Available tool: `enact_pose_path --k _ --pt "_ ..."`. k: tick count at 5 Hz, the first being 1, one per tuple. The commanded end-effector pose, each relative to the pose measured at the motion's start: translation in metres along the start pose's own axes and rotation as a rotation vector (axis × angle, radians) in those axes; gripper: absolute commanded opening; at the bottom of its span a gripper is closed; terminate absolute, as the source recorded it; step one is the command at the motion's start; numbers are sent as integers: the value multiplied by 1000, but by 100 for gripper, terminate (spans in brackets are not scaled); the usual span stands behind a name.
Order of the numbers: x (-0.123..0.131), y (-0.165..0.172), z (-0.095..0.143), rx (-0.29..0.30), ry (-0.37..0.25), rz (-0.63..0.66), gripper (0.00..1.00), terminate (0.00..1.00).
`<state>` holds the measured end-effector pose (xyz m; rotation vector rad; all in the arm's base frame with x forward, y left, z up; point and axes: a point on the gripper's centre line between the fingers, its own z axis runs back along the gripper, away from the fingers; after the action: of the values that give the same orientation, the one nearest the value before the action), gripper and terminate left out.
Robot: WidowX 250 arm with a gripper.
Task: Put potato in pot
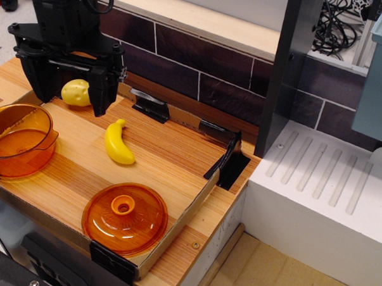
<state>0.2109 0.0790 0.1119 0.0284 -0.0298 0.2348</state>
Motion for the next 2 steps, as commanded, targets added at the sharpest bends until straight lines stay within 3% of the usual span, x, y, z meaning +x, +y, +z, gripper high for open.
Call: enact_pose_path --k 1,2 --pt "0 0 0 0 0 0 100 0" --pt "25 18 -3 -24 -44 33 100 0"
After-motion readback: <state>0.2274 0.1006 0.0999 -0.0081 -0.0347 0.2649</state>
